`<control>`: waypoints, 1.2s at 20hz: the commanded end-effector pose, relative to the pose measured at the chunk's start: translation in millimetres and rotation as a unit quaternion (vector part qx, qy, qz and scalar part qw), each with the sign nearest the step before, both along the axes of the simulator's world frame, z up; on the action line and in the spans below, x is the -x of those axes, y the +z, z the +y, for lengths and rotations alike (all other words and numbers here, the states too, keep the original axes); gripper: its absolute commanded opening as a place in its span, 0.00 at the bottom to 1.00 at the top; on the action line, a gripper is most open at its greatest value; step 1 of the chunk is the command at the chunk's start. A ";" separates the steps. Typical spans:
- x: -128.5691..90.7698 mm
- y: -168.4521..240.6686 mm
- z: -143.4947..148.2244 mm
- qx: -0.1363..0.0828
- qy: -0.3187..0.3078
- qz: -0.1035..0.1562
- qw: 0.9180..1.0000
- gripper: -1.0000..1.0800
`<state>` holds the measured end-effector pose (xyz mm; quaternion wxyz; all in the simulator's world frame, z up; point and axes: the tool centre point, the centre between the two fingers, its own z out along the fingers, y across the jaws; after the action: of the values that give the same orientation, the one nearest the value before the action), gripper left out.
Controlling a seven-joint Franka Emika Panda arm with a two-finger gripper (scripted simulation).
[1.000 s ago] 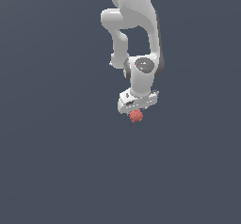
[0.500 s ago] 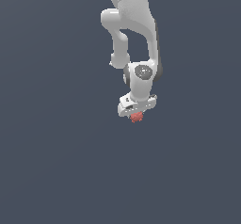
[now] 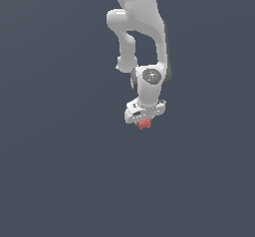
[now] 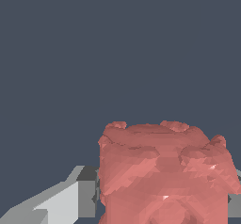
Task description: Pick up the object and move it to a goal position.
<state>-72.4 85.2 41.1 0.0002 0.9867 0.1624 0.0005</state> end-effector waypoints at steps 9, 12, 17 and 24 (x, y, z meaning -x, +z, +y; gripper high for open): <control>-5.8 23.2 -7.4 0.000 0.000 0.000 1.000 0.00; -10.0 40.9 -13.1 0.000 0.000 0.000 1.000 0.00; -19.6 80.3 -25.4 -0.001 0.001 0.000 1.000 0.00; -36.9 150.8 -47.5 -0.001 0.001 0.000 1.000 0.00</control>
<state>-38.9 42.6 176.0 -0.0007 0.9866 0.1630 0.0007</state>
